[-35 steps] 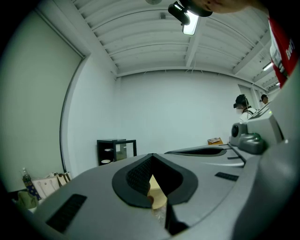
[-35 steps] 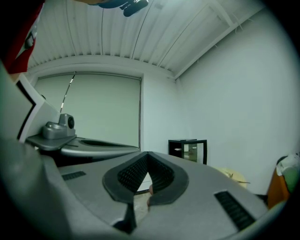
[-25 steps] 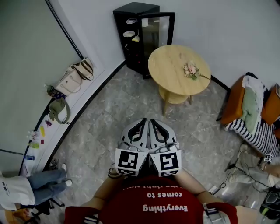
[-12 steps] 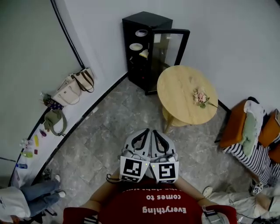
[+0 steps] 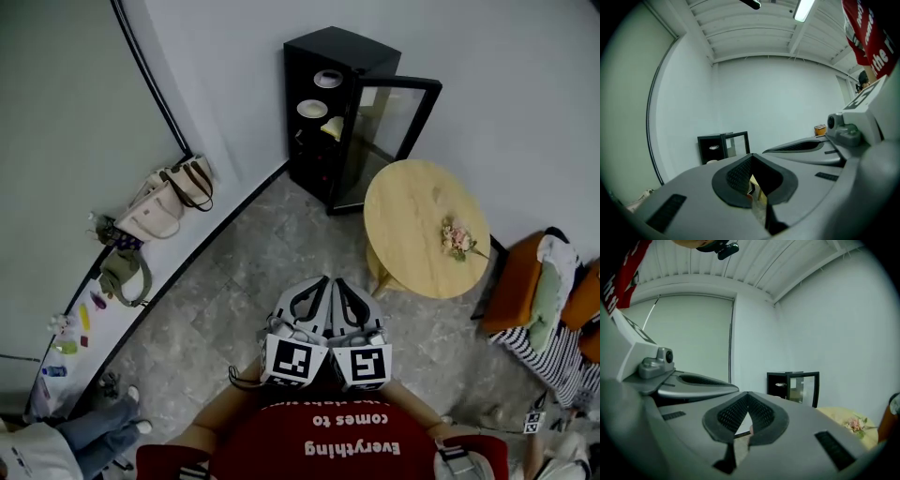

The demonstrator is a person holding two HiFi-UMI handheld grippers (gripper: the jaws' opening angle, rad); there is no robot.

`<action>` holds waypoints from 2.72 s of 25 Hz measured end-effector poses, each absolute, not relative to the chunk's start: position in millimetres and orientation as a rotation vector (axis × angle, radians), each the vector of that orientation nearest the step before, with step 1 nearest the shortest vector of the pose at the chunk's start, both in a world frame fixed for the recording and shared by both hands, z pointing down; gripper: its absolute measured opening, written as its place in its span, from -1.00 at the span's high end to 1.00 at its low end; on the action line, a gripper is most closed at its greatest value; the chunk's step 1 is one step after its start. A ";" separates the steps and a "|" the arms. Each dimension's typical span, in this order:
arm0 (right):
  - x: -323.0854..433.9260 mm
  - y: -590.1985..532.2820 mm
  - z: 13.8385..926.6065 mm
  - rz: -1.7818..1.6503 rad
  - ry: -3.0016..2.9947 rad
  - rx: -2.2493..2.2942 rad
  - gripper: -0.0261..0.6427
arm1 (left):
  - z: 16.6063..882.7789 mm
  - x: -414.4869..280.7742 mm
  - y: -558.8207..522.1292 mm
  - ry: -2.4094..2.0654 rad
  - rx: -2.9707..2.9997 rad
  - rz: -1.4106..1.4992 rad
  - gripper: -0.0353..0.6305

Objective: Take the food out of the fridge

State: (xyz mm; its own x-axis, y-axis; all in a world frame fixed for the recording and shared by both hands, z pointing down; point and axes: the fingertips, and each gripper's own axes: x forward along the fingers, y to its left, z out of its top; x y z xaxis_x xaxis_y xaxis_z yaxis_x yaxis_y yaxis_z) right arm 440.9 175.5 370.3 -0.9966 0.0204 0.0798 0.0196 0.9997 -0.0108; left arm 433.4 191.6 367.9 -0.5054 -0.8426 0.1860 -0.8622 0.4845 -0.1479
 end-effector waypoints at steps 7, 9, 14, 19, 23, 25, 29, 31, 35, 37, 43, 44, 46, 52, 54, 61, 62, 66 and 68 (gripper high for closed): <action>370.1 154.8 389.9 -0.020 -3.025 -0.019 0.89 | 391.0 366.5 175.9 -2.580 1.449 0.218 0.89; 340.7 147.2 391.8 -0.021 -3.023 -0.031 0.89 | 394.3 337.8 167.9 -2.578 1.439 0.240 0.89; 258.5 121.4 381.9 0.022 -3.050 -0.084 0.89 | 389.9 255.8 140.0 -2.588 1.407 0.279 0.89; 179.6 88.6 362.0 0.001 -3.077 -0.156 0.89 | 375.8 177.8 104.6 -2.575 1.453 0.371 0.89; 124.1 55.9 367.9 -0.028 -3.053 -0.164 0.89 | 388.1 123.6 72.1 -2.529 1.458 0.415 0.89; 107.7 42.5 376.9 -0.005 -3.033 -0.185 0.89 | 395.9 107.0 57.7 -2.486 1.466 0.400 0.89; 82.6 28.0 404.5 -0.018 -2.948 -0.245 0.89 | 417.8 74.5 40.0 -2.446 1.438 0.405 0.89; 69.8 25.0 413.8 -0.013 -2.925 -0.266 0.89 | 424.1 58.7 34.6 -2.428 1.430 0.405 0.89; 40.0 15.3 435.8 0.035 -2.875 -0.231 0.89 | 440.7 24.7 26.8 -2.363 1.445 0.406 0.89; 21.0 6.5 445.1 0.059 -2.863 -0.180 0.89 | 448.0 3.9 22.6 -2.340 1.455 0.411 0.89; -39.4 -25.3 482.5 0.244 -2.697 0.030 0.89 | 477.3 -68.6 7.5 -2.228 1.548 0.314 0.89; -49.4 -29.2 487.0 0.292 -2.674 0.064 0.89 | 481.8 -79.7 6.7 -2.208 1.566 0.318 0.89; -70.4 -35.3 492.7 0.354 -2.653 0.127 0.88 | 485.6 -101.7 6.4 -2.181 1.606 0.355 0.89; -138.7 -49.3 534.0 0.879 -2.529 0.261 0.60 | 501.9 -164.1 -3.1 -2.098 1.714 0.413 0.89; -156.1 -57.0 555.4 1.027 -2.485 0.336 0.56 | 512.7 -179.7 -7.8 -2.072 1.736 0.418 0.89; -192.4 -101.4 651.7 1.643 -2.252 0.636 0.47 | 550.7 -223.2 -33.6 -2.062 1.683 0.328 0.89; -196.2 -107.8 666.9 1.719 -2.214 0.674 0.44 | 555.1 -226.7 -36.4 -2.059 1.675 0.318 0.89; -202.8 -130.4 727.8 1.984 -2.035 0.805 0.44 | 568.0 -226.3 -45.8 -2.021 1.687 0.309 0.89; -208.1 -141.2 747.0 2.084 -1.986 0.847 0.44 | 570.7 -221.3 -47.7 -2.000 1.722 0.330 0.89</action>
